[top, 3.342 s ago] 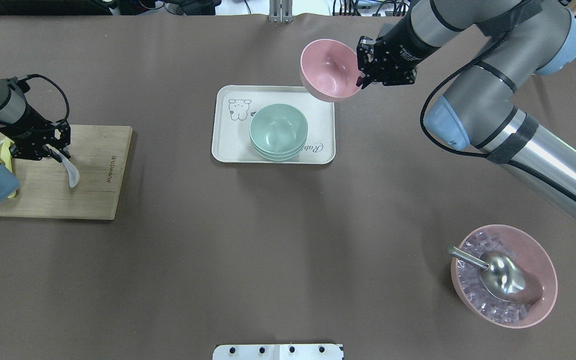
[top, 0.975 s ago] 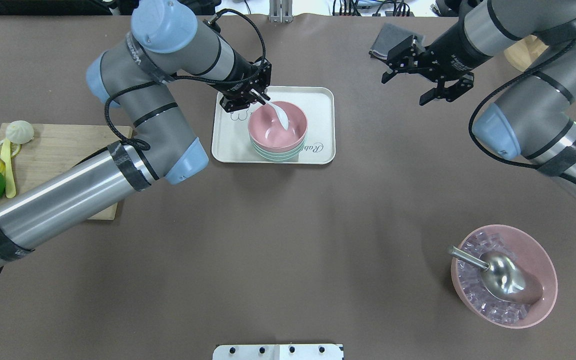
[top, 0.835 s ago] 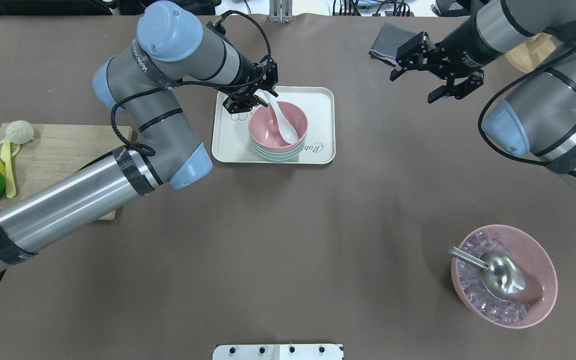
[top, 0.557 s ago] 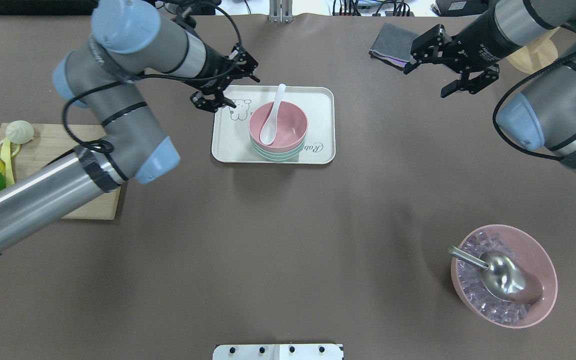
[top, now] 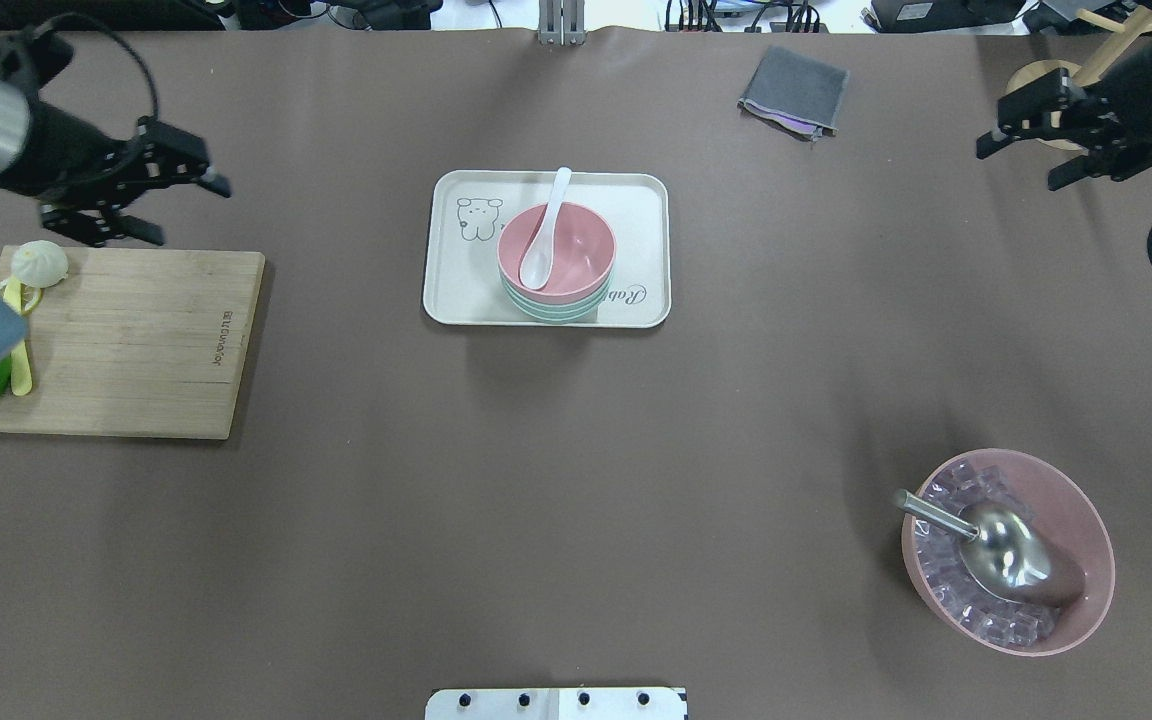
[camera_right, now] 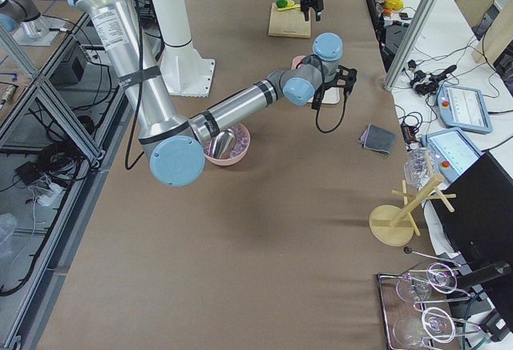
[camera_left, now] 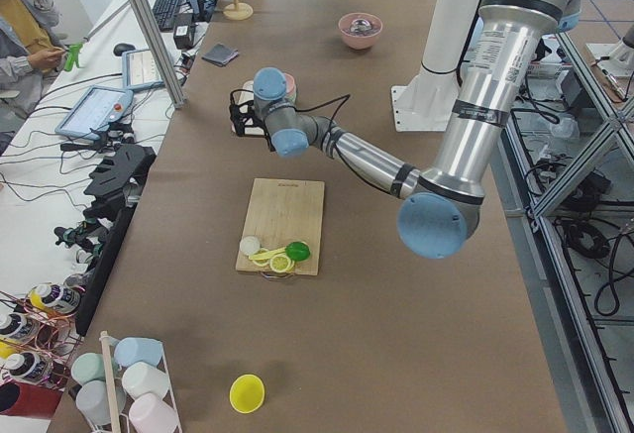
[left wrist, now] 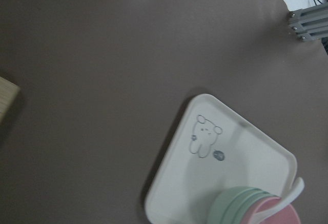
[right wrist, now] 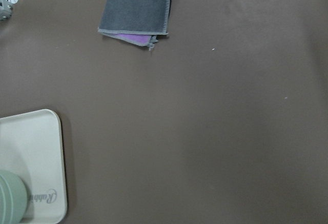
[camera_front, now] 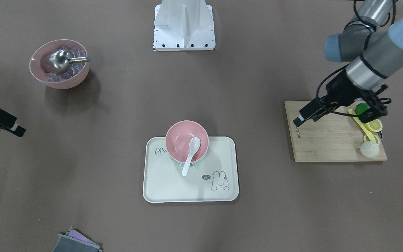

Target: Stack pink bowl on green and place spoon

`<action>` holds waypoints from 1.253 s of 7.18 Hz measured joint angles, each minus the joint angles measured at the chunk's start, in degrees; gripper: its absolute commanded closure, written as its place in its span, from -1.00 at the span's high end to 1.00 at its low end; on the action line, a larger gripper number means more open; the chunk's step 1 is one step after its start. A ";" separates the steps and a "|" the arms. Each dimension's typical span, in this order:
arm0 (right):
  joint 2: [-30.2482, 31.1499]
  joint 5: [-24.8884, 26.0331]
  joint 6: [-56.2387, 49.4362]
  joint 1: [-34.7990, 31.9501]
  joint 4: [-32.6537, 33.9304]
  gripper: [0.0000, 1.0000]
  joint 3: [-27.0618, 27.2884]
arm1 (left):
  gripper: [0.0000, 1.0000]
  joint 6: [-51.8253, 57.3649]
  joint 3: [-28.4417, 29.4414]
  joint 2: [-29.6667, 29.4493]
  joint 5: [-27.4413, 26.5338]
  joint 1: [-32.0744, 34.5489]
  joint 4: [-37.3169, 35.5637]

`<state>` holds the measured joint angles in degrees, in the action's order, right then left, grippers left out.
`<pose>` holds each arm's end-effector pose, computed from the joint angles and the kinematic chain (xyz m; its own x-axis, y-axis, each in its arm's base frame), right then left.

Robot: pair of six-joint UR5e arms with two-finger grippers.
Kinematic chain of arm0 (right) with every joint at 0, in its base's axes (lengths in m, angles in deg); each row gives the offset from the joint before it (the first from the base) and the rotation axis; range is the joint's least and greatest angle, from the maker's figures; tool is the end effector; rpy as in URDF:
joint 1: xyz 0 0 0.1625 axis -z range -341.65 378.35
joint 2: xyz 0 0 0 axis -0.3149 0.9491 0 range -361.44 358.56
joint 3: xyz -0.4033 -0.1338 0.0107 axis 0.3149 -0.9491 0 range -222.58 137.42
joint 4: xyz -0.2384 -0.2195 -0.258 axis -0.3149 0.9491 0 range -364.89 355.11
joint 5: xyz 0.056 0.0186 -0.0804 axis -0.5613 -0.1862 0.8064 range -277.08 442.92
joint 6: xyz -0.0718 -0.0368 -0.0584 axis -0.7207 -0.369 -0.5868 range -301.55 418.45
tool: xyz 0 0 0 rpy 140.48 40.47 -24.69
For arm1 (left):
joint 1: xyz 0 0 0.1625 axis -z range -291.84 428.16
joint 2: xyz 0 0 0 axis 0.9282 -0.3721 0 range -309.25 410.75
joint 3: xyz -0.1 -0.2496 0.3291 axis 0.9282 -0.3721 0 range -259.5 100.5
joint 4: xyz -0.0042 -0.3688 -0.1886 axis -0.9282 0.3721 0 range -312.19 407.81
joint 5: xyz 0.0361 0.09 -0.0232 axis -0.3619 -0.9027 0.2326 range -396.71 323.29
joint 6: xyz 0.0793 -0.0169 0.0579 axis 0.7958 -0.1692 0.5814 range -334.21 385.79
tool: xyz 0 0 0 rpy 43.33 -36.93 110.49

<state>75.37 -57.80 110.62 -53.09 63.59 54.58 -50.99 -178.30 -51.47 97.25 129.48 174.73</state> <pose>-0.1316 -0.5687 0.4204 0.4545 0.1336 0.8807 -0.1989 0.9790 -0.0458 0.2170 -0.5307 0.3907 0.3277 -0.2560 -0.9094 0.2816 0.9453 -0.1647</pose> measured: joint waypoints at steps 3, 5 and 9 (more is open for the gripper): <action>8.12 0.48 -21.10 -7.52 2.43 1.00 -1.32 | 0.96 37.31 0.93 14.71 3.15 12.36 -1.51; 10.66 0.86 -37.10 -13.11 8.43 1.00 -2.81 | 0.96 60.99 7.88 18.33 3.06 19.93 -3.88; 14.49 1.07 -50.85 -16.90 12.12 1.00 -5.03 | 0.96 70.09 11.95 20.18 0.48 22.75 -3.86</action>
<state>89.86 -56.73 59.77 -69.99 75.71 49.55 19.11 -166.36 -31.29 97.73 152.23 170.87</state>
